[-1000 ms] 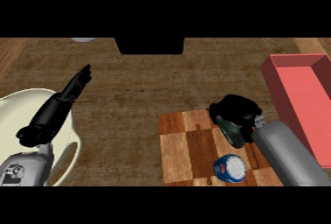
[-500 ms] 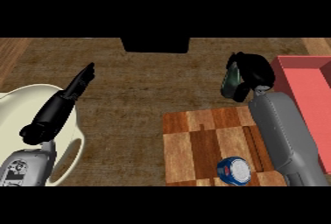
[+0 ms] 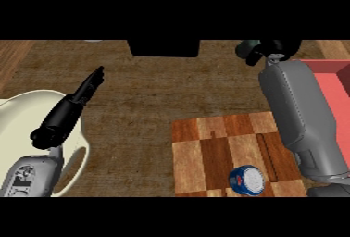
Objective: Pick the eggplant from the cutting board and place it in the cardboard box
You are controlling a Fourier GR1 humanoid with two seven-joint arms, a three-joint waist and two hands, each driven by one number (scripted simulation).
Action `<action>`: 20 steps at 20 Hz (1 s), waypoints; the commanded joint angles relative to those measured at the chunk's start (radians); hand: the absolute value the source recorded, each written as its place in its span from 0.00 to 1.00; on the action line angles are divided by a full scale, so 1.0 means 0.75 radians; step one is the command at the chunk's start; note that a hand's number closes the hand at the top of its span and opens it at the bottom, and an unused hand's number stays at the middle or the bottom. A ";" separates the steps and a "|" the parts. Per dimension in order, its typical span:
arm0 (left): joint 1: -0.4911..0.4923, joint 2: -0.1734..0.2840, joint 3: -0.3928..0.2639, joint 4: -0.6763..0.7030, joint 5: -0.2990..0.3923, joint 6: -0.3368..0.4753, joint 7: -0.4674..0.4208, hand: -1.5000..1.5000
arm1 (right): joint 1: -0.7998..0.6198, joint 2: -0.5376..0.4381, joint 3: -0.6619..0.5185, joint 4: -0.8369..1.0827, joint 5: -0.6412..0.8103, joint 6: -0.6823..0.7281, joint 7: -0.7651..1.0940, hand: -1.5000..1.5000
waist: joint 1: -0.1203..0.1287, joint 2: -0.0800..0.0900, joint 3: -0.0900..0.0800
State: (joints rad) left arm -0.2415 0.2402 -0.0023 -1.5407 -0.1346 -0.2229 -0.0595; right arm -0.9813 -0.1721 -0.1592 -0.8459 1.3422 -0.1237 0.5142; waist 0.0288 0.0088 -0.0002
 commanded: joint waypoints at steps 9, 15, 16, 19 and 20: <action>0.021 0.030 0.056 0.030 0.008 -0.015 -0.023 0.50 | -0.021 -0.216 -0.228 0.012 0.023 -0.282 0.311 1.00 | -0.034 -0.009 0.000; 0.042 -0.009 0.025 -0.034 0.014 -0.028 0.025 0.50 | 0.012 -0.411 -0.274 0.141 -0.009 -0.208 0.215 1.00 | -0.026 -0.009 0.001; -0.016 0.003 0.051 0.066 -0.007 -0.011 -0.038 0.50 | 0.017 -0.447 -0.278 0.156 -0.029 -0.159 0.172 1.00 | -0.036 -0.007 0.000; -0.039 -0.020 0.021 0.040 -0.038 0.015 0.002 0.50 | 0.036 -0.474 -0.334 0.274 -0.111 -0.067 0.110 1.00 | -0.029 -0.002 0.001; 0.025 -0.012 0.036 0.004 -0.020 0.005 -0.041 0.50 | 0.011 -0.539 -0.360 0.264 -0.138 0.053 0.127 1.00 | -0.030 -0.009 0.000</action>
State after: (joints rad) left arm -0.2325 0.2436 0.0295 -1.5311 -0.1376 -0.2338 -0.0730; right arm -0.9732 -0.5039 -0.3899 -0.7089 1.2856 -0.1971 0.6372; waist 0.0061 0.0030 0.0003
